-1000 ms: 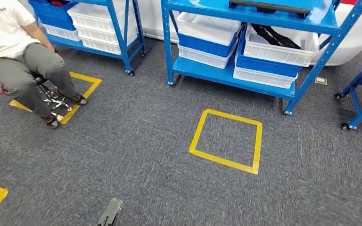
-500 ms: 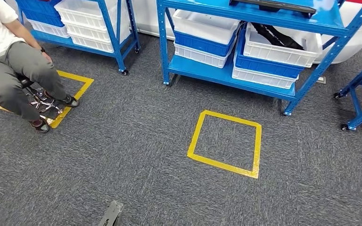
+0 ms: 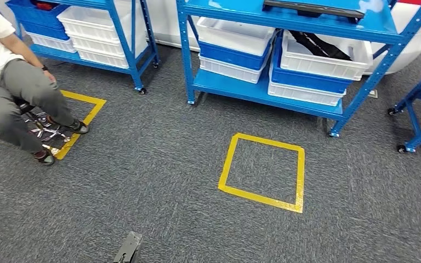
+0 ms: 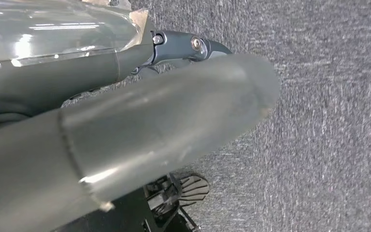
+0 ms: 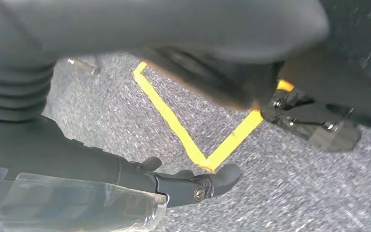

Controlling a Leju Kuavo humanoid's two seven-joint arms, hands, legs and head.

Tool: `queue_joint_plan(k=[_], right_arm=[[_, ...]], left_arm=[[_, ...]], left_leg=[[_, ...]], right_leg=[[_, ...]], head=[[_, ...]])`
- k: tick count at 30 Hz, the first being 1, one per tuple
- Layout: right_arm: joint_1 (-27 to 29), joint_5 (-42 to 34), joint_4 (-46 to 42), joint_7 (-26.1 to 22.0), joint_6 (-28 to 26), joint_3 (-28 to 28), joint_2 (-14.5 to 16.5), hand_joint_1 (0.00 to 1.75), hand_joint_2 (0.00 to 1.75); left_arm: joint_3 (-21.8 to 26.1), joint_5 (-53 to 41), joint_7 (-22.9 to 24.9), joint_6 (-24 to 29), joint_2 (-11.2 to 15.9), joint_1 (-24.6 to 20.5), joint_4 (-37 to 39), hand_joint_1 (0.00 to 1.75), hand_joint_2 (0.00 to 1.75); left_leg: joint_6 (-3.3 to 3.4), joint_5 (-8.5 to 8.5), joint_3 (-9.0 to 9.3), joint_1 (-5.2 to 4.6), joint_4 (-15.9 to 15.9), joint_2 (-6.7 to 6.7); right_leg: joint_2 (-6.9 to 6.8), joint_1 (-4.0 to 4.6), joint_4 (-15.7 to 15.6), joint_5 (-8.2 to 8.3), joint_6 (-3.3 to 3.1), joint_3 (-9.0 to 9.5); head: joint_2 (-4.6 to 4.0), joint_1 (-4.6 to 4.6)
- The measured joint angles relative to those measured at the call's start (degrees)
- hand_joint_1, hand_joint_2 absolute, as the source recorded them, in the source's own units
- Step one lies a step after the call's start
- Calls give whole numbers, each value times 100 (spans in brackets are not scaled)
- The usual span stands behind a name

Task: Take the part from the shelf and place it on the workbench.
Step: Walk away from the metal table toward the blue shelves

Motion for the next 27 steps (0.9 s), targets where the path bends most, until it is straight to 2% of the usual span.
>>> queue_joint_plan(k=[2,3,5,6,7,8,9,10,11,12,13,15,16,17,18,19,21,22,23,24,25,26,27], right_arm=[[2,3,0,1,6,0,1,0,0],[2,5,0,0,10,0,2,0,0],[0,9,0,-1,20,0,5,0,0],[2,9,0,-2,25,0,7,0,0],[3,10,0,-2,29,0,7,0,0],[4,10,0,-2,30,0,7,0,0],[3,11,0,-2,31,0,8,0,0],[1,10,0,-2,31,0,11,0,0],[-6,10,0,-2,32,0,14,0,0],[-9,10,0,-2,35,0,15,0,0],[-9,10,0,-2,39,0,16,0,0],[3,11,0,-1,53,-1,15,0,0],[10,11,0,2,59,-4,13,0,0],[11,11,0,8,63,-11,11,0,0],[5,15,0,15,65,-21,10,0,0],[-2,20,0,24,65,-31,9,0,44],[-10,42,0,34,58,-48,12,0,131],[-4,57,0,37,40,-56,13,0,131],[4,74,0,37,15,-64,13,0,87],[11,95,0,37,-12,-72,12,0,44],[16,119,0,36,-35,-78,10,0,0],[14,139,0,35,-46,-80,9,0,0],[9,154,0,31,-46,-81,7,0,0]], left_arm=[[8,-1,0,5,2,-5,-1,0,0],[10,-1,0,7,2,-6,-1,0,0],[12,-1,2,9,2,-6,-1,0,0],[13,-1,3,9,3,-6,-1,0,0],[14,-1,4,10,3,-6,-1,0,0],[16,-1,4,12,5,-6,-1,0,0],[20,-1,4,14,8,-6,-1,0,0],[25,-1,4,15,12,-7,0,0,0],[28,-1,4,16,16,-6,1,0,0],[31,-2,5,17,17,-6,1,0,0],[32,-4,7,17,16,-6,2,0,0],[34,-12,11,19,9,-10,1,0,0],[37,-21,12,21,5,-13,1,0,0],[39,-29,13,25,2,-16,0,0,0],[42,-39,19,28,0,-18,-1,0,0],[44,-46,26,30,1,-17,0,0,0],[48,-56,43,32,2,-14,1,0,0],[49,-58,48,33,1,-15,2,0,0],[49,-60,50,34,1,-16,2,0,0],[50,-60,51,35,0,-18,2,0,0],[52,-59,45,25,-1,-20,1,0,0],[54,-59,31,0,-3,-22,1,0,0],[56,-58,12,-33,-4,-24,0,0,0]], left_leg=[[-74,-164,-84,38,212,-63],[-117,-327,-212,62,486,-125],[-177,-686,-636,100,1293,-201],[-196,-765,-831,120,1611,-211],[-206,-722,-941,138,1735,-216],[-208,-556,-933,156,1612,-227],[-203,-308,-816,172,1278,-261],[-192,-60,-648,191,850,-374],[-180,113,-494,203,476,-497],[-165,209,-389,206,222,-591],[-146,228,-344,197,110,-654],[-75,238,-322,167,68,-563],[-23,261,-299,159,28,-506],[31,285,-274,159,-15,-437],[78,302,-251,159,-55,-361],[110,303,-240,145,-68,-284],[138,289,-236,117,-67,-139],[140,282,-233,106,-64,-86],[136,275,-227,100,-62,-49],[126,267,-216,97,-60,-24],[111,256,-201,94,-57,-2],[88,234,-186,77,-50,13],[60,205,-175,62,-44,21]], right_leg=[[89,-44,-17,7,-62,13],[129,-63,-24,7,-90,21],[213,-64,-23,-4,-124,25],[264,-65,-22,-8,-127,28],[323,-66,-21,-12,-129,34],[387,-70,-21,-14,-129,45],[458,-75,-21,-17,-126,59],[527,-81,-21,-21,-119,69],[593,-71,-18,-27,-102,71],[652,-64,-19,-30,-75,60],[701,-57,-24,-27,-42,41],[788,-51,-53,-7,48,0],[735,-48,-25,-23,80,-27],[624,-40,89,-89,91,-93],[480,-26,331,-215,79,-218],[325,-27,688,-386,54,-395],[212,-24,1443,-683,41,-778],[198,-25,1602,-717,66,-853],[189,-24,1529,-659,106,-803],[174,-25,1223,-526,149,-628],[140,-25,783,-368,179,-375],[100,-16,378,-234,178,-149],[66,-11,86,-150,148,18]], head=[[0,-3],[0,-7],[0,-10],[0,-9],[0,-8],[0,-8],[0,-8],[0,-9],[0,-7],[0,-8],[0,-7],[0,-8],[0,-4],[0,3],[0,16],[0,26],[0,38],[0,38],[0,39],[0,38],[0,40],[0,45],[0,45]])
